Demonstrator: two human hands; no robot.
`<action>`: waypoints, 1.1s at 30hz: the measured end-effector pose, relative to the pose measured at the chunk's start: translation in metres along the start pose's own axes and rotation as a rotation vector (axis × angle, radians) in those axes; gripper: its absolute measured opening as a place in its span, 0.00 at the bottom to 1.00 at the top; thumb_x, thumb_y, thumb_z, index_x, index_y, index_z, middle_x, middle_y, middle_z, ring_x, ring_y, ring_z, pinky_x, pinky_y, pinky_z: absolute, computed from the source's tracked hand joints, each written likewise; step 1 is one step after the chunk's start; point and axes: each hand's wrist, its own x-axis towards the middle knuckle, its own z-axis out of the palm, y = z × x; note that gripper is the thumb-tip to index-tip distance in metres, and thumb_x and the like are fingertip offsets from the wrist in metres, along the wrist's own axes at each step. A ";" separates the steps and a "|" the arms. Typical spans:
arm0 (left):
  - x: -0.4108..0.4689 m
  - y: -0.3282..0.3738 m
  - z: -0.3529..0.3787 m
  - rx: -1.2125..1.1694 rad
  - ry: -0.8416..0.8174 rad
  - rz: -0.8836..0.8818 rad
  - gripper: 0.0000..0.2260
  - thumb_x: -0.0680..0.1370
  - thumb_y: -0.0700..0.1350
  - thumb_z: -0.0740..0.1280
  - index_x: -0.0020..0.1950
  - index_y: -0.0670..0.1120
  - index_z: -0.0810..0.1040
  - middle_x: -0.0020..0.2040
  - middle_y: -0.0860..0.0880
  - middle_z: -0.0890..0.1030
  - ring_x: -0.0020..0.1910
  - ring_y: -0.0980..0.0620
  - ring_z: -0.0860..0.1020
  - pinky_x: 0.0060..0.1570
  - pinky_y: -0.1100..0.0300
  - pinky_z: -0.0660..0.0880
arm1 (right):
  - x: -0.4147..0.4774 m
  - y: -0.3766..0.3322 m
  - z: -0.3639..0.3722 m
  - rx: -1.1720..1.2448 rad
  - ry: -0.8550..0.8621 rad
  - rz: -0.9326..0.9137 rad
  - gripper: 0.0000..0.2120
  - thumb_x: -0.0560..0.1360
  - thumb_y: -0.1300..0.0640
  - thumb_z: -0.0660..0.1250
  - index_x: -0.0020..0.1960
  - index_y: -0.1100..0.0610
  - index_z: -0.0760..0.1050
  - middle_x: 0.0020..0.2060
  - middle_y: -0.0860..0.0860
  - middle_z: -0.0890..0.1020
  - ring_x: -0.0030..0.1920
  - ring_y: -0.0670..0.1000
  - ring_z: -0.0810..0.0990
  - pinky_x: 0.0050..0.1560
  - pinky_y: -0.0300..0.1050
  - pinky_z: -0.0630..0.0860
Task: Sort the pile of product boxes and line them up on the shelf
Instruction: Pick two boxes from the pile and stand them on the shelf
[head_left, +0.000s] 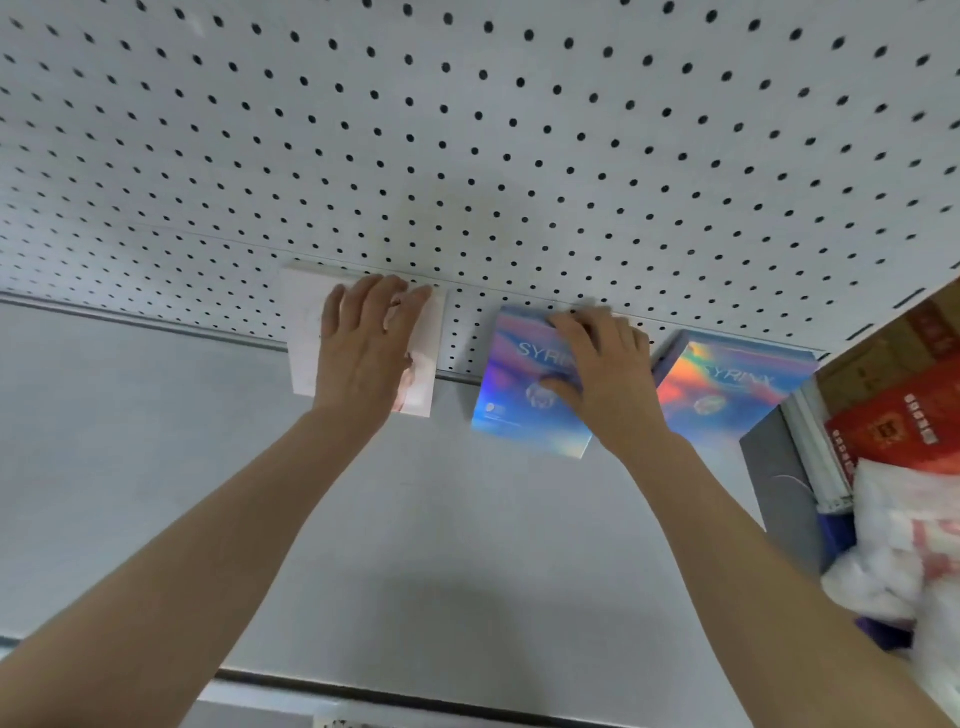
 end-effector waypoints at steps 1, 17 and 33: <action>0.000 0.000 0.001 0.000 0.007 0.002 0.38 0.61 0.37 0.78 0.70 0.47 0.70 0.65 0.44 0.73 0.66 0.40 0.66 0.70 0.42 0.60 | 0.001 0.001 0.001 -0.002 0.024 -0.006 0.30 0.67 0.46 0.74 0.66 0.56 0.73 0.57 0.58 0.75 0.54 0.62 0.74 0.56 0.55 0.67; -0.014 0.009 -0.020 -0.026 -0.066 -0.025 0.35 0.65 0.41 0.77 0.70 0.41 0.69 0.66 0.40 0.72 0.69 0.38 0.67 0.69 0.44 0.63 | 0.010 0.002 -0.008 -0.157 0.069 -0.141 0.27 0.69 0.52 0.73 0.65 0.58 0.72 0.56 0.57 0.75 0.55 0.60 0.72 0.58 0.53 0.65; -0.219 -0.084 -0.109 -0.006 -0.193 -0.236 0.17 0.76 0.51 0.68 0.62 0.45 0.78 0.54 0.45 0.81 0.52 0.42 0.79 0.53 0.49 0.77 | -0.046 -0.194 0.010 0.053 -0.055 -0.545 0.17 0.76 0.50 0.68 0.62 0.56 0.76 0.57 0.54 0.79 0.61 0.59 0.75 0.59 0.55 0.66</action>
